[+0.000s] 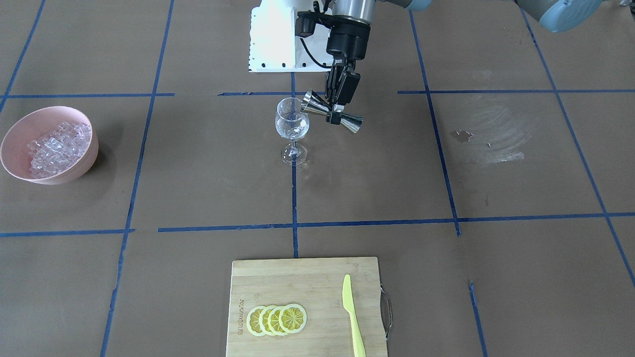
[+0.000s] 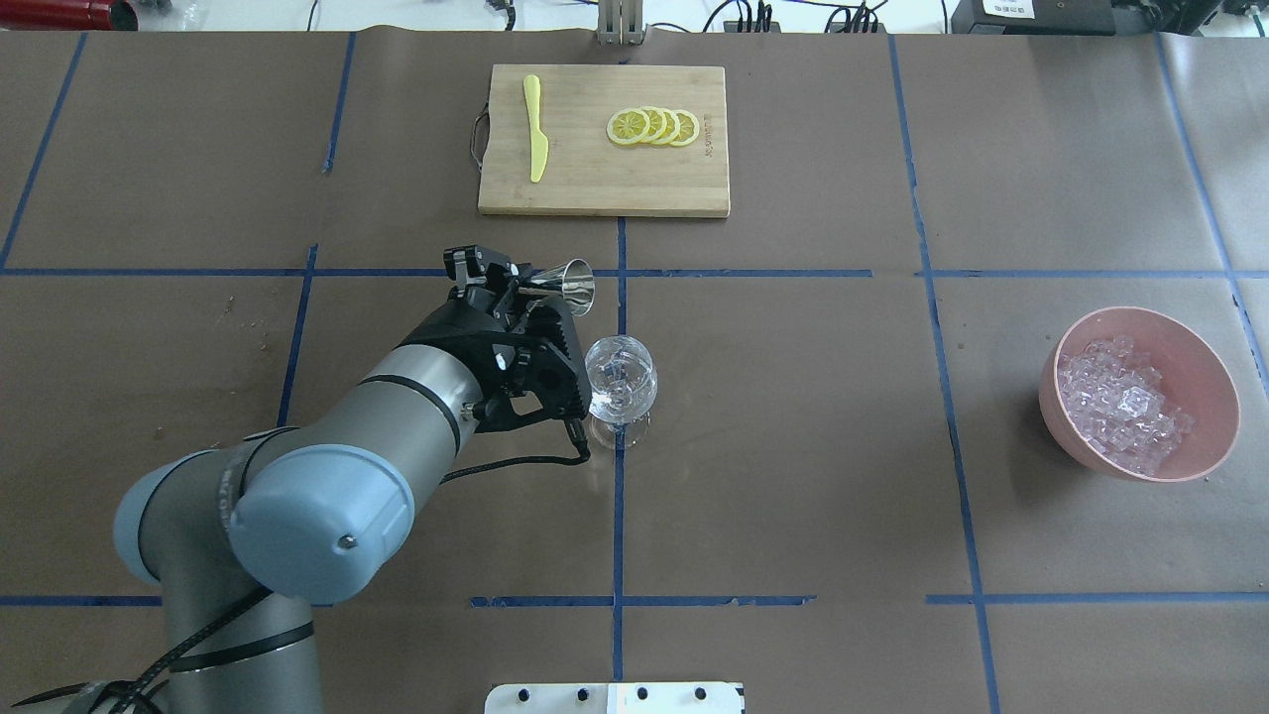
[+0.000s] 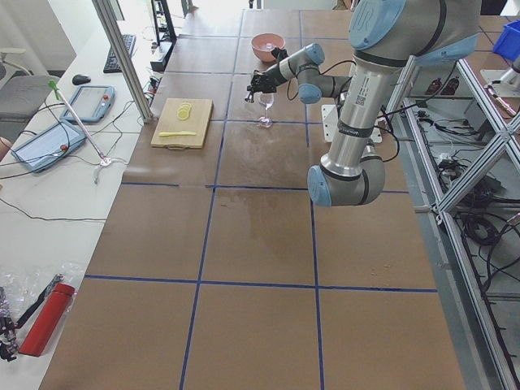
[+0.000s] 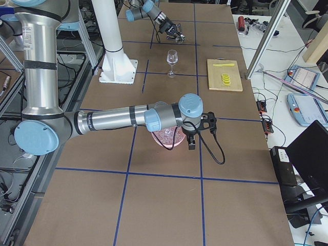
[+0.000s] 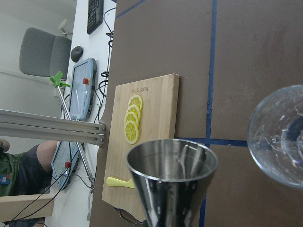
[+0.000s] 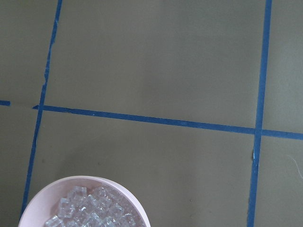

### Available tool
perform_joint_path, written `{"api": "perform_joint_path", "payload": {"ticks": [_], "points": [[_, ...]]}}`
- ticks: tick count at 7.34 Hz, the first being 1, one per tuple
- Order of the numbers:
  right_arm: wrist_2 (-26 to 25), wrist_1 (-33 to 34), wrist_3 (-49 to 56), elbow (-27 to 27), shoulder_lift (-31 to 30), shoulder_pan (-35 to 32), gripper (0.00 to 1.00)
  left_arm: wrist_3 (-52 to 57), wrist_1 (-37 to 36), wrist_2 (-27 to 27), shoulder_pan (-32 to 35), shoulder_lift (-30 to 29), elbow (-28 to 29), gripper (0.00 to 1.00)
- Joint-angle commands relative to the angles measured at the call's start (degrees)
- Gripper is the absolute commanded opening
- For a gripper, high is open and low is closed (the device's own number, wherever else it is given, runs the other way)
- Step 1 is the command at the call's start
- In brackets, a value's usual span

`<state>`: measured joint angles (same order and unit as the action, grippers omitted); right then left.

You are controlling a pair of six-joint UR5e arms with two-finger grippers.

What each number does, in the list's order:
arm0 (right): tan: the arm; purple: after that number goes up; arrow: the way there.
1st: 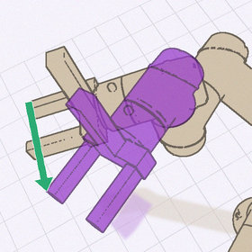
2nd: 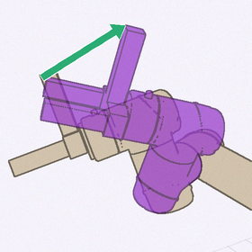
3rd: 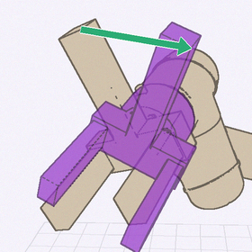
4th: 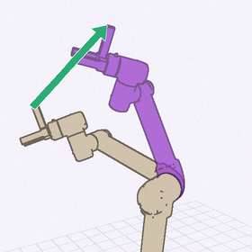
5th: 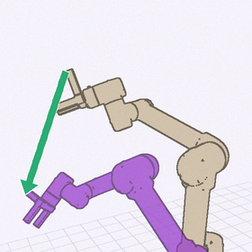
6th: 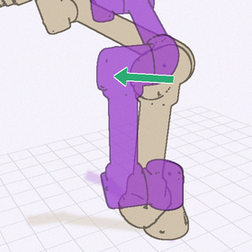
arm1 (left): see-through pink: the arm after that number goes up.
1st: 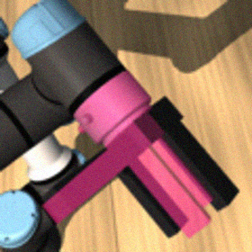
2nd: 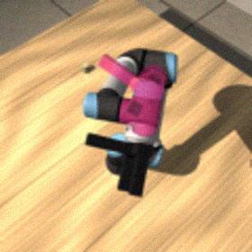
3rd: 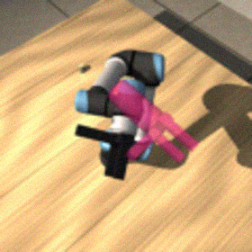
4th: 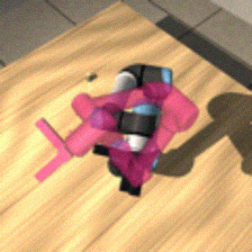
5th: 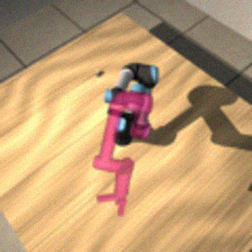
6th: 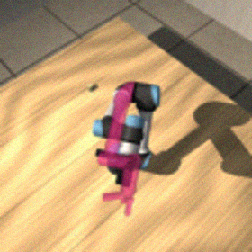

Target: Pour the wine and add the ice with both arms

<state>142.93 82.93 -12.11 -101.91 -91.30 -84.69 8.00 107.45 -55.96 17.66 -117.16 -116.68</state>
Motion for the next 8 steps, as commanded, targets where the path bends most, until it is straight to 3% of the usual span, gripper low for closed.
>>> {"api": "perform_joint_path", "payload": {"ticks": [1, 3, 5, 6, 8], "points": [[-0.2, -0.05, -6.84, -3.19, 0.15, 3.2, 1.0, -18.36, 11.92, -0.2, 0.18, 8.84, -0.92, 0.0], [-2.03, -0.92, -14.13, -6.53, 0.24, 8.47, 1.0, -26.59, 42.15, -0.03, 0.27, 24.17, 2.05, 0.0], [-5.45, -9.23, -24.04, -6.63, 0.15, 12.77, 1.0, -32.93, 67.59, 1.19, 0.27, 32.32, 14.49, 0.0], [-6.17, -12.23, -26.88, -6.55, -0.28, 13.67, 1.0, -33.74, 72.06, 5.12, 0.27, 34.79, 17.25, 0.0], [-6.26, -12.35, -26.91, -6.54, -0.46, 13.68, 1.0, -46.07, 72.81, 7.09, 0.27, 40.84, 19.03, 0.0]]}}
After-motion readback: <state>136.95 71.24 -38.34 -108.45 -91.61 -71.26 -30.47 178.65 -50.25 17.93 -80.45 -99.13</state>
